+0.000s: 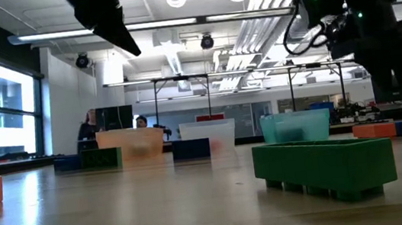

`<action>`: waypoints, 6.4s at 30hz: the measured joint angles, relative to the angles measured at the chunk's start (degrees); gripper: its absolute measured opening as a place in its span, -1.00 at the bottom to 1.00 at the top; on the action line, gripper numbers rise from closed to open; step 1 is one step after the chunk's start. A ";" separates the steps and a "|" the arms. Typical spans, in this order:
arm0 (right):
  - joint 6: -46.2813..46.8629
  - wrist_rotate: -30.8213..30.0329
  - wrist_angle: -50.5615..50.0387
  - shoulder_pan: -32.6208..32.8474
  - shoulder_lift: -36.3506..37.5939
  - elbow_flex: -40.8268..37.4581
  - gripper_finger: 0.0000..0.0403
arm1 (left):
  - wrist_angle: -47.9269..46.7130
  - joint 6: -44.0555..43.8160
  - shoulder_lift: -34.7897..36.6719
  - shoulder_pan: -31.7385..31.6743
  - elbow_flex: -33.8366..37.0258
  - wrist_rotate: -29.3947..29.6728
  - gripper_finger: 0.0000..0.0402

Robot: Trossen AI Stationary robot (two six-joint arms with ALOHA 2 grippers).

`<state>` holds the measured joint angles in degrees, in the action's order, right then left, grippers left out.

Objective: Sort & place blocks by color
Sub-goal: Put the blue game piece into the orange bin

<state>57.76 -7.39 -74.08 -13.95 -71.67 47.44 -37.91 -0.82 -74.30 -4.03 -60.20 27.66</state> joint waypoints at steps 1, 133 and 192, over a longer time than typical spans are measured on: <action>-0.26 0.42 1.03 -0.15 0.01 -0.70 -0.04 | 0.01 0.01 0.00 0.00 0.00 -0.01 0.06; -64.16 -27.31 68.12 9.44 -25.33 26.24 -0.48 | 28.50 -29.05 -2.75 -18.49 0.02 -25.27 0.06; -57.59 -32.24 57.42 16.01 -28.25 28.59 0.26 | 18.26 -13.01 -4.76 -19.70 -0.02 -15.05 -0.68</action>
<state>0.17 -39.63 -16.66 2.06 -99.92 76.03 -19.64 -13.83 -79.07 -23.73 -60.23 12.61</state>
